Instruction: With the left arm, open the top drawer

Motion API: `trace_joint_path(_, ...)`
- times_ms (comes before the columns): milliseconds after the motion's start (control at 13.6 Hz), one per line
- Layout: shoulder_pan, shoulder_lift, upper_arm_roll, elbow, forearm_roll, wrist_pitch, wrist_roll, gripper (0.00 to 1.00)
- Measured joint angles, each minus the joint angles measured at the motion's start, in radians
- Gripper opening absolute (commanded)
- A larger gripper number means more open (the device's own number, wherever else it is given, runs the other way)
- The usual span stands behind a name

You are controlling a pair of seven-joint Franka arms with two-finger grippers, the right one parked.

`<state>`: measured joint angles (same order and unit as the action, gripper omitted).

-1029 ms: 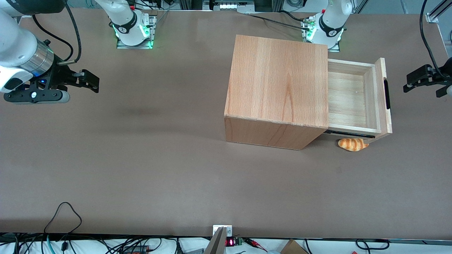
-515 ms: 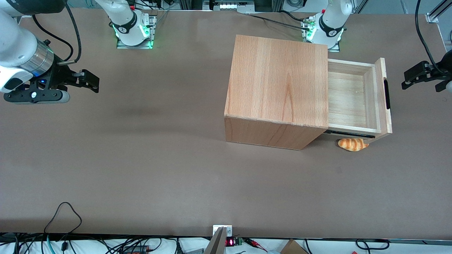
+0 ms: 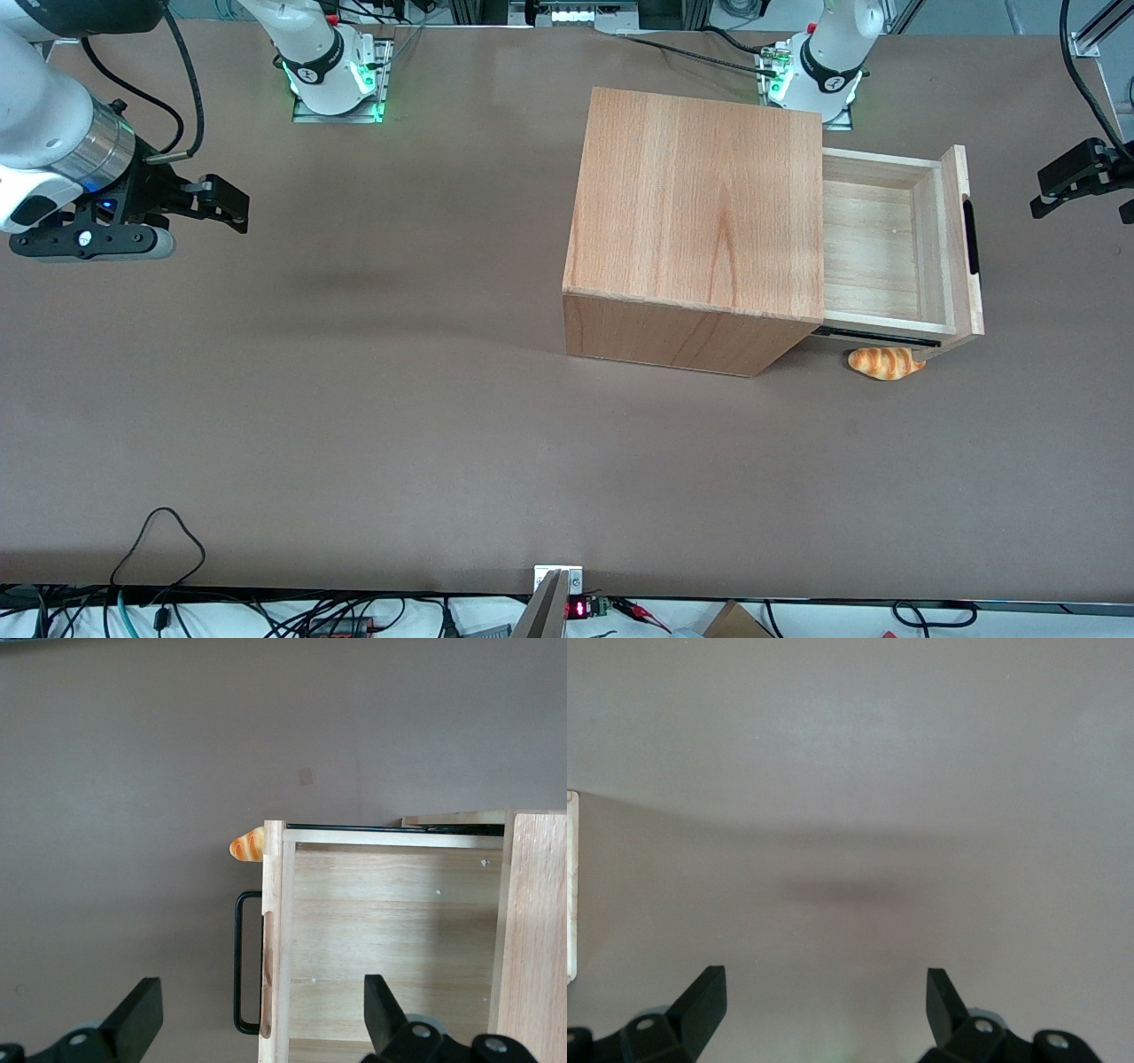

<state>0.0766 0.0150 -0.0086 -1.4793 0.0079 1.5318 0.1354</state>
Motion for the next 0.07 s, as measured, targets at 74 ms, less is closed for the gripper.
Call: trace_joint_path(74,0.000,0.000,0.000,0.000,0.000,0.000,0.000,1.00)
